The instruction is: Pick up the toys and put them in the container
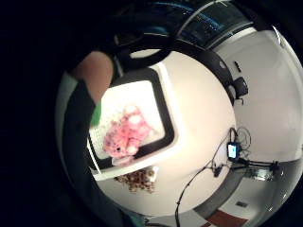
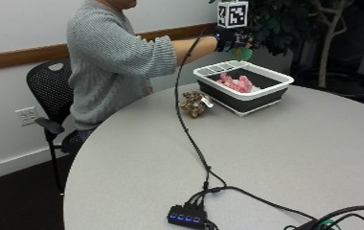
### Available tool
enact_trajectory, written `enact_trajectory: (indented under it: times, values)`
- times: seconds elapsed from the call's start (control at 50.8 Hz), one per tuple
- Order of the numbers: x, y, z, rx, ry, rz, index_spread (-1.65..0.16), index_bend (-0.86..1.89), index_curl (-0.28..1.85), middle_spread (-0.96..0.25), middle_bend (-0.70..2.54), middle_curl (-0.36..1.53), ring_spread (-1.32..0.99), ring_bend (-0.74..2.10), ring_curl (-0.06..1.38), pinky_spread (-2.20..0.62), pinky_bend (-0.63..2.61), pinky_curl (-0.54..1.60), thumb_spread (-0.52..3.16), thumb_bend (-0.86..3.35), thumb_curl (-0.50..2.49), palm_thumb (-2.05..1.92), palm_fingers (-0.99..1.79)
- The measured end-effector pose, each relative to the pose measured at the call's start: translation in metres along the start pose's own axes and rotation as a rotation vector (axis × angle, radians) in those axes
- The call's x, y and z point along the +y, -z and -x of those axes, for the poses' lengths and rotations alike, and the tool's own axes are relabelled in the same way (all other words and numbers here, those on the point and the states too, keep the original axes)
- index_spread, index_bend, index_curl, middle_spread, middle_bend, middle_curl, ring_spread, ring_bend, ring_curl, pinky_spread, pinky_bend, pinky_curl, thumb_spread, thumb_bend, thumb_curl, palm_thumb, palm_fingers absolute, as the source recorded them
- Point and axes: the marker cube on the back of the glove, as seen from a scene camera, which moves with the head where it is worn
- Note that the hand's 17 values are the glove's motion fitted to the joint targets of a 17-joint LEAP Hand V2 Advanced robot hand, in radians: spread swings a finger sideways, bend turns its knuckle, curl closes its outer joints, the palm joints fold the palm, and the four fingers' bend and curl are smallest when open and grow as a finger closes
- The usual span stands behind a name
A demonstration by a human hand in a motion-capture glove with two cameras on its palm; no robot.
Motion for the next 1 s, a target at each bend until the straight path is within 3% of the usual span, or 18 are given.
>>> enact_trajectory:
  times: [0.059,0.079,0.118,0.217,0.413,0.689,0.906,1.004]
  values:
    - [0.004,-0.011,0.002,0.013,0.003,0.057,-0.39,0.51,0.56,-0.27,0.52,0.54,-0.45,0.63,0.43,-0.13,0.86,0.39,1.47,0.06,0.39,0.37,0.02]
    - [0.005,-0.015,0.003,0.014,0.005,0.065,-0.38,0.36,0.52,-0.23,0.37,0.49,-0.38,0.54,0.41,-0.11,1.01,0.44,1.44,0.02,0.36,0.30,-0.32]
    - [0.010,-0.021,0.003,0.012,0.008,0.065,-0.36,0.26,0.49,-0.20,0.24,0.45,-0.31,0.44,0.37,-0.08,1.07,0.43,1.41,-0.03,0.34,0.23,-0.40]
    - [0.028,-0.028,0.000,-0.001,0.009,0.064,-0.35,0.13,0.40,-0.15,0.11,0.38,-0.22,0.27,0.29,-0.04,1.06,0.41,1.36,-0.04,0.32,0.12,-0.31]
    - [0.075,-0.024,-0.011,-0.026,0.017,0.077,-0.34,0.12,0.33,-0.12,0.10,0.31,-0.12,0.19,0.27,0.01,1.01,0.39,1.32,-0.03,0.29,0.03,-0.23]
    - [0.210,-0.015,-0.026,-0.160,0.051,0.019,-0.35,0.15,0.30,-0.13,0.17,0.29,-0.10,0.20,0.28,0.03,0.95,0.36,1.27,-0.05,0.25,-0.06,-0.08]
    - [0.223,-0.044,-0.030,-0.133,0.008,0.065,-0.36,0.16,0.30,-0.14,0.18,0.30,-0.10,0.21,0.30,0.03,0.94,0.35,1.24,-0.05,0.23,-0.07,-0.03]
    - [0.220,-0.078,-0.036,0.001,-0.058,0.110,-0.36,0.17,0.30,-0.14,0.19,0.31,-0.11,0.24,0.31,0.03,0.91,0.34,1.23,-0.05,0.22,-0.07,0.01]
